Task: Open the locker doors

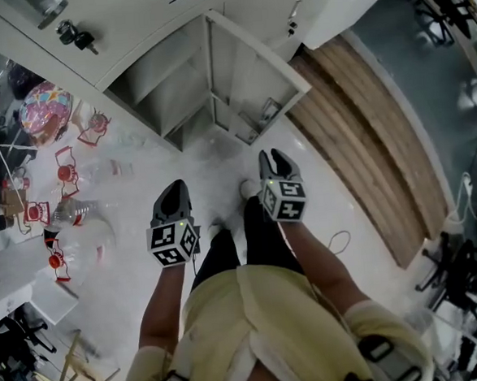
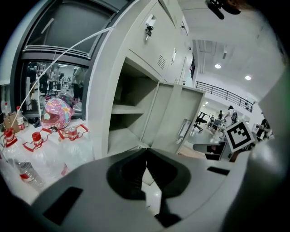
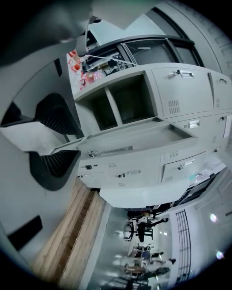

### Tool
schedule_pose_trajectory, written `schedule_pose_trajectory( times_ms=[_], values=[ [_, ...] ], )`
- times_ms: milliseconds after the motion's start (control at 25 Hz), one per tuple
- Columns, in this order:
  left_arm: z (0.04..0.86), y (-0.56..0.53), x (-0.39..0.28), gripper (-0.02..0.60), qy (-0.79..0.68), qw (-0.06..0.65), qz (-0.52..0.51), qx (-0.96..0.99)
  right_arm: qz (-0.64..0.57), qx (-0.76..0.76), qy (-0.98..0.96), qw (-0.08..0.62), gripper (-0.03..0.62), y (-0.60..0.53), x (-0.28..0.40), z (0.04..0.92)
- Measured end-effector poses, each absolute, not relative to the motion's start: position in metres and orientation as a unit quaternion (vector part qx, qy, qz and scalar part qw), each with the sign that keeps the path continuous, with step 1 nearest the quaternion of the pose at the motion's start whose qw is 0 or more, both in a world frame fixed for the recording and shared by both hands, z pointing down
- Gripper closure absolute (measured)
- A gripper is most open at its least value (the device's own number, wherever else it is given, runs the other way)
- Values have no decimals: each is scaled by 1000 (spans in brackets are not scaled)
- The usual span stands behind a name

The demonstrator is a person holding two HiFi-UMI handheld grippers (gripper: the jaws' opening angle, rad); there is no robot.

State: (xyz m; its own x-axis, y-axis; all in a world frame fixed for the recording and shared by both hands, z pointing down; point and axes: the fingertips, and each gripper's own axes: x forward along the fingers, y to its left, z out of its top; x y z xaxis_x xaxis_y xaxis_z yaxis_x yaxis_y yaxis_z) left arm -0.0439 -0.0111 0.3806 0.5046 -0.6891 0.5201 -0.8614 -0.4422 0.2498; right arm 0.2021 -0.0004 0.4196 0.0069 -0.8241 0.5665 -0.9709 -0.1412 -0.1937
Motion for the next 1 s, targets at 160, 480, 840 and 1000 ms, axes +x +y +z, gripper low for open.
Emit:
schedule_pose_trajectory(
  times_ms=[160,480,840,1000],
  values=[
    [352,-10,-43,577,-462,241,159,839,274,693,-659,103,488,0,199,380],
    [311,-16,-42,577,-460,233,130,847,252,675,-689,76,488,2,185,328],
    [276,-21,-26,577,-444,220,106,862,193,660,-722,72,530,7,169,284],
    [267,-21,-28,577,-447,215,103,862,192,664,-719,69,571,9,169,278]
  ],
)
